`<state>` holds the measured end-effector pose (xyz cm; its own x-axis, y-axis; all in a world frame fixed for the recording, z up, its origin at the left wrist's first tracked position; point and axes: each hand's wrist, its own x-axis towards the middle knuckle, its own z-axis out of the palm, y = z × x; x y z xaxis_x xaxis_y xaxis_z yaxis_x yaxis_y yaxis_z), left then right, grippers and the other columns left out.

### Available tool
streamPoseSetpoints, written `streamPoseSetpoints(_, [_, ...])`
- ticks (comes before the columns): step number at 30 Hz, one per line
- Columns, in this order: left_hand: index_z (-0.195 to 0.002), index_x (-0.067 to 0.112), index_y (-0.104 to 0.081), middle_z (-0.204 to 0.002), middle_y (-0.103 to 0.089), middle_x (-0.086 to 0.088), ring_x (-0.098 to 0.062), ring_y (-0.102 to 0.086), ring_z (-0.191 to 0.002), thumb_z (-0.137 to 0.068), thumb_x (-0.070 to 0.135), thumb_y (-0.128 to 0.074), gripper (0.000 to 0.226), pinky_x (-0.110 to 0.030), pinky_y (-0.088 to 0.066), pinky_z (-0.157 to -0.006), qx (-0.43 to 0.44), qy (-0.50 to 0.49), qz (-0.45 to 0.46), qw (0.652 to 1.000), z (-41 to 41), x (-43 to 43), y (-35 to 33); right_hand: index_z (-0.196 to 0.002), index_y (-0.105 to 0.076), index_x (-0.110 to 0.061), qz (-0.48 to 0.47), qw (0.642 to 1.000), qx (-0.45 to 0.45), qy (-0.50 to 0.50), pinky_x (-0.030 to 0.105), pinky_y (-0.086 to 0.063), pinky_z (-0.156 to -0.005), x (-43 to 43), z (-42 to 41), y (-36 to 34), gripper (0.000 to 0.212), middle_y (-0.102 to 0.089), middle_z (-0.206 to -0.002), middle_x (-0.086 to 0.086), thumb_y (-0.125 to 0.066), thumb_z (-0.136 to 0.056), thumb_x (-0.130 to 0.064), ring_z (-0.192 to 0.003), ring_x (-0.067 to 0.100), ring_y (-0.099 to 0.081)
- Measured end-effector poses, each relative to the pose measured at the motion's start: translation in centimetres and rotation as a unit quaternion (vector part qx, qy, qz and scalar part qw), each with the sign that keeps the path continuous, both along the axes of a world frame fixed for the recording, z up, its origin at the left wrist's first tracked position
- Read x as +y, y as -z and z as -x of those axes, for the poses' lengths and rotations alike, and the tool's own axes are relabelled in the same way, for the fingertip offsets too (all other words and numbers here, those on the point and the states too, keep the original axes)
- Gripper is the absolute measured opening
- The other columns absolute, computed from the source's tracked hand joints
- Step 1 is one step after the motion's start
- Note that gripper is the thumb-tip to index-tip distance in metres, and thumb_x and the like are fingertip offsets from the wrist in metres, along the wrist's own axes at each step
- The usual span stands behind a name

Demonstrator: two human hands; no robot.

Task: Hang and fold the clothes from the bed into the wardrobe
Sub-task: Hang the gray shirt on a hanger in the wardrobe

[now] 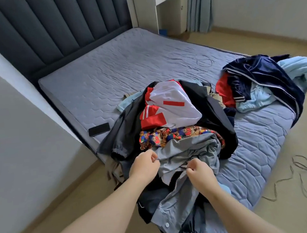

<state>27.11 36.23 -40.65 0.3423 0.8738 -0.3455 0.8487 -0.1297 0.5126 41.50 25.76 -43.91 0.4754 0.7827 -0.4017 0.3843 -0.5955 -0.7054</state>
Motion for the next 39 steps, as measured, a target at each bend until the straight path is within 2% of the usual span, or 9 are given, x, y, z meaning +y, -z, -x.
streamPoseSetpoints(4, [-0.106,0.022,-0.055,-0.112,-0.055,0.003,-0.014,-0.051,-0.091,-0.091,0.024,-0.048,0.017,-0.026,-0.042,-0.073,0.046,-0.021,0.050,0.997,-6.5,1.7,5.5,-0.094,-0.047,-0.016,0.051,0.999,0.008,-0.013,0.028,-0.035,-0.061,2.6,-7.9,4.9,0.005,-0.051,-0.102,0.005,-0.043,-0.091,-0.016,-0.076,0.016,-0.048])
streamPoseSetpoints(11, [-0.112,0.020,-0.054,-0.118,-0.053,0.001,-0.016,-0.053,-0.101,-0.092,0.023,-0.048,0.021,-0.031,-0.046,-0.085,0.090,-0.013,0.110,0.990,-14.5,4.7,13.2,-0.135,-0.039,-0.028,0.145,0.989,-0.006,0.019,0.042,-0.040,-0.096,5.6,-16.4,12.4,0.047,-0.026,-0.147,0.007,-0.047,-0.089,-0.023,-0.123,0.033,-0.036])
streamPoseSetpoints(16, [-0.113,0.020,-0.054,-0.117,-0.050,0.000,-0.017,-0.052,-0.103,-0.092,0.022,-0.047,0.022,-0.033,-0.046,-0.090,0.103,-0.002,0.130,0.986,-17.3,6.0,17.3,-0.145,-0.025,-0.037,0.153,0.979,0.123,0.051,0.037,-0.037,-0.095,8.6,-19.1,17.5,0.068,-0.008,-0.154,0.007,-0.058,-0.086,-0.026,-0.129,0.033,-0.035])
streamPoseSetpoints(19, [-0.112,0.020,-0.054,-0.113,-0.049,0.001,-0.018,-0.053,-0.098,-0.092,0.022,-0.046,0.021,-0.036,-0.047,-0.089,0.097,-0.007,0.134,0.986,-18.1,6.2,18.4,-0.144,-0.029,-0.025,0.110,0.957,0.242,0.113,0.032,-0.040,-0.091,9.9,-19.8,19.6,0.069,-0.038,-0.143,0.008,-0.062,-0.084,-0.018,-0.113,0.025,-0.047])
streamPoseSetpoints(24, [-0.115,0.020,-0.052,-0.113,-0.047,0.001,-0.020,-0.053,-0.100,-0.093,0.023,-0.045,0.023,-0.039,-0.047,-0.090,0.094,-0.035,0.142,0.985,-17.9,5.6,18.9,-0.108,-0.064,-0.014,0.112,0.963,0.160,0.183,0.029,-0.043,-0.076,10.9,-19.6,20.1,0.027,-0.065,-0.099,0.007,-0.059,-0.082,-0.006,-0.093,0.025,-0.058])
streamPoseSetpoints(27, [-0.121,0.022,-0.050,-0.122,-0.048,0.000,-0.018,-0.052,-0.104,-0.094,0.020,-0.045,0.028,-0.032,-0.047,-0.087,0.083,-0.050,0.144,0.985,-16.9,5.5,18.0,-0.076,-0.063,-0.016,0.089,0.959,0.188,0.194,0.026,-0.037,-0.061,11.4,-19.2,17.9,0.011,-0.057,-0.070,-0.001,-0.056,-0.081,-0.010,-0.067,0.016,-0.049])
streamPoseSetpoints(29, [-0.125,0.024,-0.047,-0.127,-0.047,0.002,-0.014,-0.051,-0.103,-0.093,0.017,-0.046,0.033,-0.027,-0.045,-0.082,0.066,-0.061,0.141,0.986,-16.2,5.7,16.9,-0.061,-0.052,-0.014,0.061,0.950,0.222,0.211,0.025,-0.028,-0.049,11.9,-18.8,15.8,0.019,-0.044,-0.056,-0.001,-0.052,-0.079,-0.009,-0.054,0.015,-0.035])
streamPoseSetpoints(33, [-0.130,0.029,-0.042,-0.131,-0.044,0.003,-0.010,-0.051,-0.099,-0.091,0.012,-0.047,0.043,-0.020,-0.043,-0.073,0.011,-0.091,0.122,0.988,-14.5,5.7,13.1,-0.053,-0.035,-0.014,0.015,0.930,0.301,0.209,0.025,-0.023,-0.051,13.1,-16.8,9.3,0.030,-0.031,-0.051,0.000,-0.045,-0.076,0.001,-0.053,0.016,-0.027])
streamPoseSetpoints(39, [-0.145,0.022,-0.028,-0.145,-0.037,-0.003,-0.019,-0.037,-0.134,-0.081,0.022,-0.068,0.075,-0.038,-0.035,-0.109,-0.139,-0.032,0.056,0.988,-10.7,4.9,4.0,-0.061,-0.043,-0.009,-0.005,0.914,0.379,0.142,0.032,-0.040,-0.062,15.0,-10.4,-1.9,0.022,-0.045,-0.063,0.010,-0.043,-0.081,0.000,-0.060,0.024,-0.046])
